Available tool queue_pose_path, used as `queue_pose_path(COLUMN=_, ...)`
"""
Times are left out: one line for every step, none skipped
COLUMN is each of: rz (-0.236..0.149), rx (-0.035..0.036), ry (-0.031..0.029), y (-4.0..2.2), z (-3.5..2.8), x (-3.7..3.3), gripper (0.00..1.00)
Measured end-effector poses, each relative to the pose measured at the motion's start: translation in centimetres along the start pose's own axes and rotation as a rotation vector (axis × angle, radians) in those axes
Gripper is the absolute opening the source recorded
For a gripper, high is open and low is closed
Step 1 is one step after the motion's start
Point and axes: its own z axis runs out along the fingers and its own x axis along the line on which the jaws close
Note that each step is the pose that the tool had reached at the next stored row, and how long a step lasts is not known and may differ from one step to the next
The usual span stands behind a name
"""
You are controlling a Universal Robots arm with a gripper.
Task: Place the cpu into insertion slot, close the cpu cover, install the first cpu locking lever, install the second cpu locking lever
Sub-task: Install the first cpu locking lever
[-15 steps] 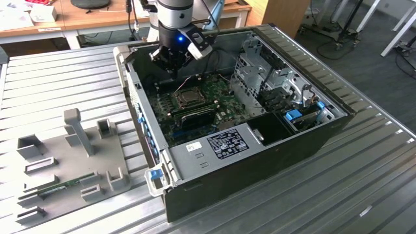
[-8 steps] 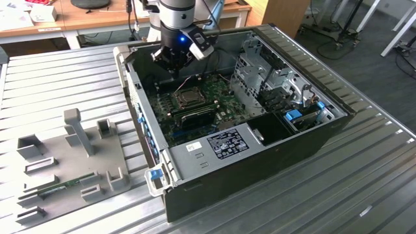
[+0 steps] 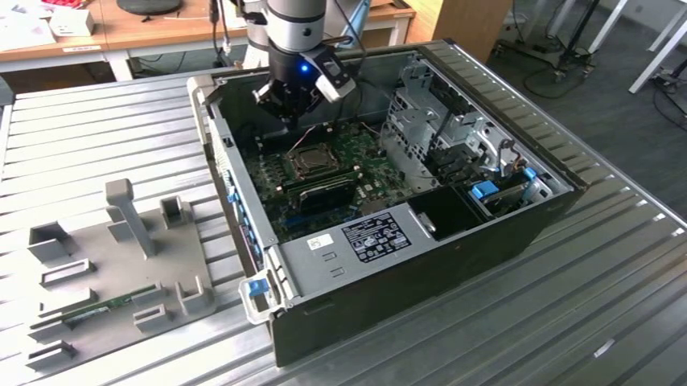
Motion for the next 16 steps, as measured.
queue_pose_path(rz=0.000, rx=0.0002, ry=0.0001, y=-0.01, z=0.06, x=-0.02, gripper=0.10)
queue_pose_path(rz=0.000, rx=0.0001, ry=0.0001, y=-0.02, z=0.12, x=-0.04, gripper=0.10)
queue_pose_path(rz=0.000, rx=0.0001, ry=0.0001, y=-0.03, z=0.18, x=-0.07, gripper=0.10)
queue_pose_path(rz=0.000, rx=0.0001, ry=0.0001, y=-0.03, z=0.23, x=-0.10, gripper=0.10)
queue_pose_path(rz=0.000, rx=0.0002, ry=0.0001, y=-0.04, z=0.26, x=-0.14, gripper=0.10)
queue_pose_path(rz=0.000, rx=0.0002, ry=0.0001, y=-0.04, z=0.29, x=-0.20, gripper=0.10)
queue_pose_path(rz=0.000, rx=0.0000, ry=0.0000, y=-0.05, z=0.31, x=-0.28, gripper=0.10)
queue_pose_path(rz=0.000, rx=0.0000, ry=0.0001, y=-0.05, z=0.32, x=-0.36, gripper=0.10)
queue_pose_path(rz=0.000, rx=-0.0001, ry=0.0000, y=-0.05, z=0.35, x=-0.43, gripper=0.10)
queue_pose_path(rz=0.000, rx=-0.0001, ry=0.0000, y=-0.05, z=0.37, x=-0.50, gripper=0.10)
queue_pose_path(rz=0.000, rx=-0.0002, ry=0.0000, y=-0.06, z=0.40, x=-0.57, gripper=0.10)
queue_pose_path(rz=0.000, rx=-0.0003, ry=0.0000, y=-0.06, z=0.42, x=-0.66, gripper=0.10)
queue_pose_path(rz=0.000, rx=-0.0005, ry=0.0001, y=-0.06, z=0.45, x=-0.75, gripper=0.10)
queue_pose_path(rz=0.000, rx=-0.0007, ry=0.0001, y=-0.07, z=0.47, x=-0.82, gripper=0.10)
queue_pose_path(rz=0.000, rx=-0.0009, ry=0.0002, y=-0.07, z=0.49, x=-0.87, gripper=0.10)
queue_pose_path(rz=0.000, rx=-0.0013, ry=0.0002, y=-0.07, z=0.51, x=-0.94, gripper=0.10)
